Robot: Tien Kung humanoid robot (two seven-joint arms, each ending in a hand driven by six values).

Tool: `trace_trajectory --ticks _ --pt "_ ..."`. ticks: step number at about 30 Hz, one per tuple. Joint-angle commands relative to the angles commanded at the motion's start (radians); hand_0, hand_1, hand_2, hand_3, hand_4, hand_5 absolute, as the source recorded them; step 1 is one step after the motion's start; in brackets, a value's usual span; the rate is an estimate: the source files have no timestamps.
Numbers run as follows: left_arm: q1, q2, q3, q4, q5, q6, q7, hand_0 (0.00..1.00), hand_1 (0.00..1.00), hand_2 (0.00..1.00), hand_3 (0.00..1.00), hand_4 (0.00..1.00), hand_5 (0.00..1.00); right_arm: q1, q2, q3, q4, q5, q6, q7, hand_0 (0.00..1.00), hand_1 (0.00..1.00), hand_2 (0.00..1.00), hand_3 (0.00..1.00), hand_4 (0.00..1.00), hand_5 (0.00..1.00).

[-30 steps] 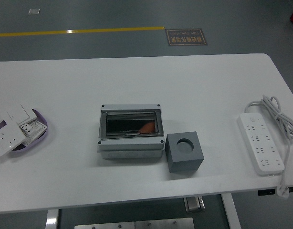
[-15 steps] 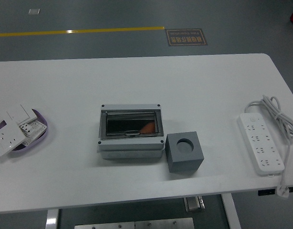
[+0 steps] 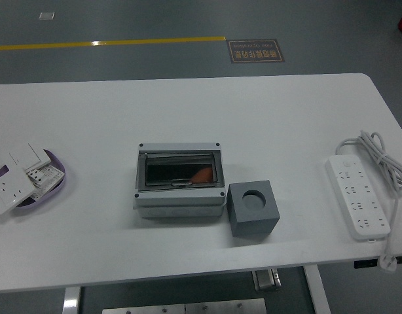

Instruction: Pick up the cylinder from the cube,place it in the box,flap close box

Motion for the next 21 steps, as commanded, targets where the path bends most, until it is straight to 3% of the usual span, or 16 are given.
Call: trace_trajectory --ticks 21 --pt "-0.005 0.006 -0.009 0.000 0.015 -0.001 0.004 0.637 0.660 0.576 0.631 0.718 0.302 0.006 -0.006 -0.017 -0.006 0.013 0.000 0.011 0.585 0.581 0.640 0.673 0.609 0.325"
